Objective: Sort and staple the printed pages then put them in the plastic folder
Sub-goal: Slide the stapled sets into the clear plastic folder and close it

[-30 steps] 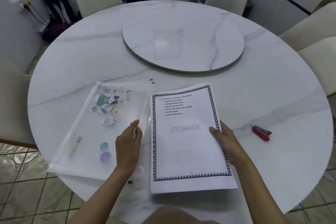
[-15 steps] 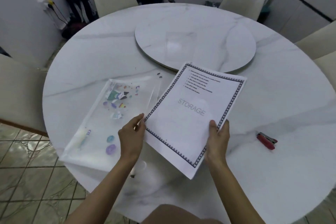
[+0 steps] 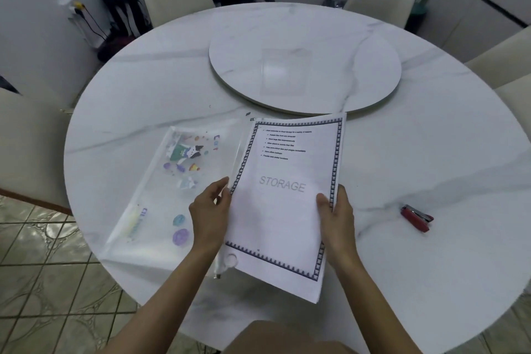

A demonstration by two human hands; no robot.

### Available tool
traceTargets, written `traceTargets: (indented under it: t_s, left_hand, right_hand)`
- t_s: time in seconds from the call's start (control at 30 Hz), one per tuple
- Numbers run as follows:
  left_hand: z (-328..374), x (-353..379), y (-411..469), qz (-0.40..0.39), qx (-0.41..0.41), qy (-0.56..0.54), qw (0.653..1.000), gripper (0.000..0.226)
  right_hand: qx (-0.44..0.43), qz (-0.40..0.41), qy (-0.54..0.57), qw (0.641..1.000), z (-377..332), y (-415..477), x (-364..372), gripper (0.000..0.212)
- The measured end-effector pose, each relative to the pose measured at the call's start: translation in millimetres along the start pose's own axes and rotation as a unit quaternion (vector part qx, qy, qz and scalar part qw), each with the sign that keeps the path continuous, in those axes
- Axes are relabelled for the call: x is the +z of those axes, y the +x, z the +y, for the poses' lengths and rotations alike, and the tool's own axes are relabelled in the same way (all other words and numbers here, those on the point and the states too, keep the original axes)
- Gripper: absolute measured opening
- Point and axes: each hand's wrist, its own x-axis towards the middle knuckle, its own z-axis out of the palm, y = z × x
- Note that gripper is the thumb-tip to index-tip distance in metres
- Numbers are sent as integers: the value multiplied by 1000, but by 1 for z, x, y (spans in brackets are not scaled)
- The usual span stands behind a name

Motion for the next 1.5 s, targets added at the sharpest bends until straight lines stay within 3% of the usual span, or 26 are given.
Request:
traceTargets:
  t_s: [0.4,0.83,1.17,1.5]
  left_hand:
    - [4,3,-3,15,8,2,1000,28]
    - [8,7,-12,-8,18,19,1000,30]
    - [8,9,-16,4,20,13,1000,31]
    - [10,7,-14,34,38,-2,999,30]
  right_hand:
    - [29,-64,58,996,-17,0,-38,29]
    - [85,-111,70,988,-6,15,-19,29]
    - [31,-160,16,986,-8,13,-22,28]
    - [135,-167,49,975,3,26,-27,29]
